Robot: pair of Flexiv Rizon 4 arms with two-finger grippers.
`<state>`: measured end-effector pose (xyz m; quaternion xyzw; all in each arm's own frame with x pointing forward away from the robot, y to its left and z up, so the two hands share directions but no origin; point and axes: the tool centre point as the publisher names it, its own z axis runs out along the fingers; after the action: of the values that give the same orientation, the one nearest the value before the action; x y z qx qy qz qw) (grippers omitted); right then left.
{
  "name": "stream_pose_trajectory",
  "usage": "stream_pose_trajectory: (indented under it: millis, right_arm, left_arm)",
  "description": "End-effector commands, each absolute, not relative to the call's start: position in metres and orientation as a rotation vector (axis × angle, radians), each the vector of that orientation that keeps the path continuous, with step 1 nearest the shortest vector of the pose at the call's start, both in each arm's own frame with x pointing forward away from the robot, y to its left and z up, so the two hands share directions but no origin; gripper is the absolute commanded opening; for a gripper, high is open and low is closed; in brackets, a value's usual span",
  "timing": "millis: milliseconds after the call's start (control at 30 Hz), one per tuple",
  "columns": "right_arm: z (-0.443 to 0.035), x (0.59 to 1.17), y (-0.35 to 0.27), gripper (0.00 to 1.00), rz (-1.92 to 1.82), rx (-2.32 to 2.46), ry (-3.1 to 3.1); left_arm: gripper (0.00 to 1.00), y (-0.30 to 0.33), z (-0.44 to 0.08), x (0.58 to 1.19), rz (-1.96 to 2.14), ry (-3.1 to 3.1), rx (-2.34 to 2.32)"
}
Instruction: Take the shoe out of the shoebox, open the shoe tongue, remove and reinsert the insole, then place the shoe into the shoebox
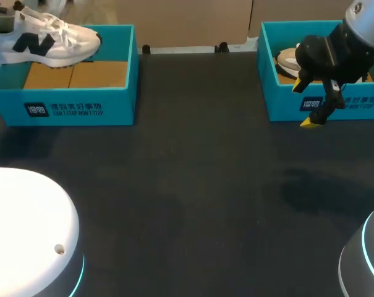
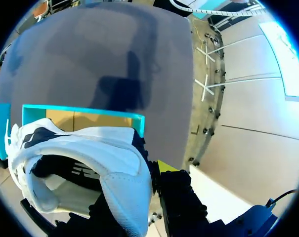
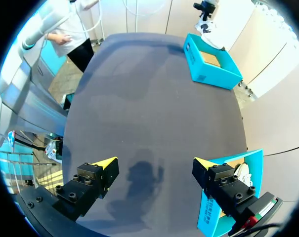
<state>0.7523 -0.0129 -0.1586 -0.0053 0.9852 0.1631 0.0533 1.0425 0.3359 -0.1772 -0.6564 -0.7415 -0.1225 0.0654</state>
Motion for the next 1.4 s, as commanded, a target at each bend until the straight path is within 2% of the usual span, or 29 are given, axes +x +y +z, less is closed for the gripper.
stream_pose_trajectory:
  millis: [33, 600, 1400]
  right_arm:
    - [-0.159, 0.753, -0.012, 1.00, 0.492, -0.016, 2.996]
    - [-0.159, 0.753, -0.012, 1.00, 0.492, -0.016, 2.996]
    - [-0.159, 0.753, -0.012, 1.00, 0.492, -0.016, 2.996]
  left_arm:
    - [0.00, 0.336, -0.176, 1.037, -0.382, -2.243, -1.985]
    - [0.00, 0.336, -0.176, 1.037, -0.382, -2.243, -1.985]
    - [0.00, 0.316, -0.228, 1.077, -0.325, -2.162, -2.136]
